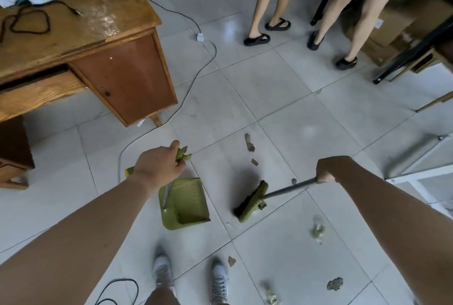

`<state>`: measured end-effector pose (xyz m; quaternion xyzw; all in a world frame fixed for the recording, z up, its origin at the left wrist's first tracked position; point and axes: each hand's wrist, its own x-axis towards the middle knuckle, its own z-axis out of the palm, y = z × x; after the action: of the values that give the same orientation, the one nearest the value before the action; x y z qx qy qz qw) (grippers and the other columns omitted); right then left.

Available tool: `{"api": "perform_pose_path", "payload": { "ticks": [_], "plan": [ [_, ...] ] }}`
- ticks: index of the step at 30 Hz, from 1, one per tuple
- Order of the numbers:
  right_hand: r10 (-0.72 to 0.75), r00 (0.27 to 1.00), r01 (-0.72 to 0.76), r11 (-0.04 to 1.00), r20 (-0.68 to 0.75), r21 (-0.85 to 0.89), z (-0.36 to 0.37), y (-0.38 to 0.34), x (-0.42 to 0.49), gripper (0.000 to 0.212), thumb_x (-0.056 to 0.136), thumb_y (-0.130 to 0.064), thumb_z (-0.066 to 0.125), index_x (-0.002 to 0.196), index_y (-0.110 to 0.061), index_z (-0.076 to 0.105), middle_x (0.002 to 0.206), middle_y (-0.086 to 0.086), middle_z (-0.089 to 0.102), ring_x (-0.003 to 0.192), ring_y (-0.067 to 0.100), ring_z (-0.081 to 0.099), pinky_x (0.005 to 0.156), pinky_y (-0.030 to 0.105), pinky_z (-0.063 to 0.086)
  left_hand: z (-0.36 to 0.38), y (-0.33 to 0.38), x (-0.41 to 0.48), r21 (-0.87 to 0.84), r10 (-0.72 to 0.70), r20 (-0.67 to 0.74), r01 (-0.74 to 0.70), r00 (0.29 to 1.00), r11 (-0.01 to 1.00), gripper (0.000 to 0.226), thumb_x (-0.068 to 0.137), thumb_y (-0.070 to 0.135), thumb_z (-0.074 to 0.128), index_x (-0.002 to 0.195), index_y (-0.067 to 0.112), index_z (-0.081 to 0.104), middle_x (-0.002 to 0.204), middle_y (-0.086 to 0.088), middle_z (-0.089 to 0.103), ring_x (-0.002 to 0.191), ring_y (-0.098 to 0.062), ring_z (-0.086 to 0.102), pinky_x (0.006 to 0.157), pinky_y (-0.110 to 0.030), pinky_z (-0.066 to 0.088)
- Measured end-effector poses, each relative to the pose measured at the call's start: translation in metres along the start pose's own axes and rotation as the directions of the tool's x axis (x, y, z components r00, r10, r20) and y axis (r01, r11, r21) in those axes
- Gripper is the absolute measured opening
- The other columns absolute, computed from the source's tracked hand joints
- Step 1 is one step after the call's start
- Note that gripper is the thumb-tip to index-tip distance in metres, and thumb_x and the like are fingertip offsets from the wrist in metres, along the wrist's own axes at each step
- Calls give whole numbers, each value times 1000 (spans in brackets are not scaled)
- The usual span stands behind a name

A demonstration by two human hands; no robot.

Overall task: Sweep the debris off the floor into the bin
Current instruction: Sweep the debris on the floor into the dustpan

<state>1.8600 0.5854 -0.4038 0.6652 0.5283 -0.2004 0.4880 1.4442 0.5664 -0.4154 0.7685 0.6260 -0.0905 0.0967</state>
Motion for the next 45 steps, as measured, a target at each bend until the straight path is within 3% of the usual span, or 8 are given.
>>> {"api": "perform_pose_path", "payload": {
  "ticks": [2,7,10,21,25,29,37,45],
  "plan": [
    [18,999,-21,997,41,80,-11,6,-6,10,82,-24,53,79,-14,53,76,3,58,72,24,57,69,28,45,-5,1,10,13,31,-7,-31,999,999,32,93,44,45,109,17,39,64,2,51,60,-22,56,48,-29,41],
    [64,993,-93,936,95,338,-60,14,-19,26,91,-23,59,105,-2,62,84,10,57,61,21,55,55,24,45,-23,-17,50,-29,88,-29,-89,996,996,32,92,43,46,109,16,40,69,0,56,62,-24,55,52,-31,41],
    [127,982,-177,878,139,445,-83,3,-21,18,95,-19,53,96,-1,55,69,9,47,46,16,41,40,20,34,-38,-34,83,-55,125,-41,-127,991,990,32,91,43,45,107,15,41,78,-4,63,69,-27,61,52,-31,42],
    [176,981,-165,559,78,813,-162,-76,35,13,92,-16,54,88,-5,49,68,8,50,54,19,52,48,24,38,-81,-43,197,-133,241,3,-238,971,962,32,93,40,49,112,14,42,78,-1,53,69,-24,53,45,-29,26],
    [192,981,-96,575,-20,813,-193,-88,84,8,92,-15,52,97,-9,49,75,6,56,57,19,57,59,28,46,-72,-43,254,-208,323,12,-314,946,926,37,95,36,52,127,21,43,105,-5,63,93,-28,64,69,-36,50],
    [136,990,-68,618,-22,783,-207,-103,138,14,92,-9,43,101,-10,54,74,4,56,51,19,56,57,29,49,-58,-42,303,-208,348,50,-330,936,921,41,95,31,54,133,22,43,113,-6,64,101,-27,63,78,-36,50],
    [92,970,-239,507,223,828,-179,-101,169,13,98,-14,38,102,-5,47,71,9,50,48,19,49,43,24,38,-49,-46,372,-280,342,66,-312,937,908,32,93,31,57,121,19,49,102,-9,67,93,-32,65,70,-36,51],
    [51,948,-275,631,315,726,-104,-123,107,42,100,-7,33,140,-8,44,71,0,41,53,11,38,46,20,30,-49,-43,375,-204,503,55,-484,862,851,26,93,32,55,113,18,48,95,-7,65,86,-29,63,67,-39,53]
  ]
}}
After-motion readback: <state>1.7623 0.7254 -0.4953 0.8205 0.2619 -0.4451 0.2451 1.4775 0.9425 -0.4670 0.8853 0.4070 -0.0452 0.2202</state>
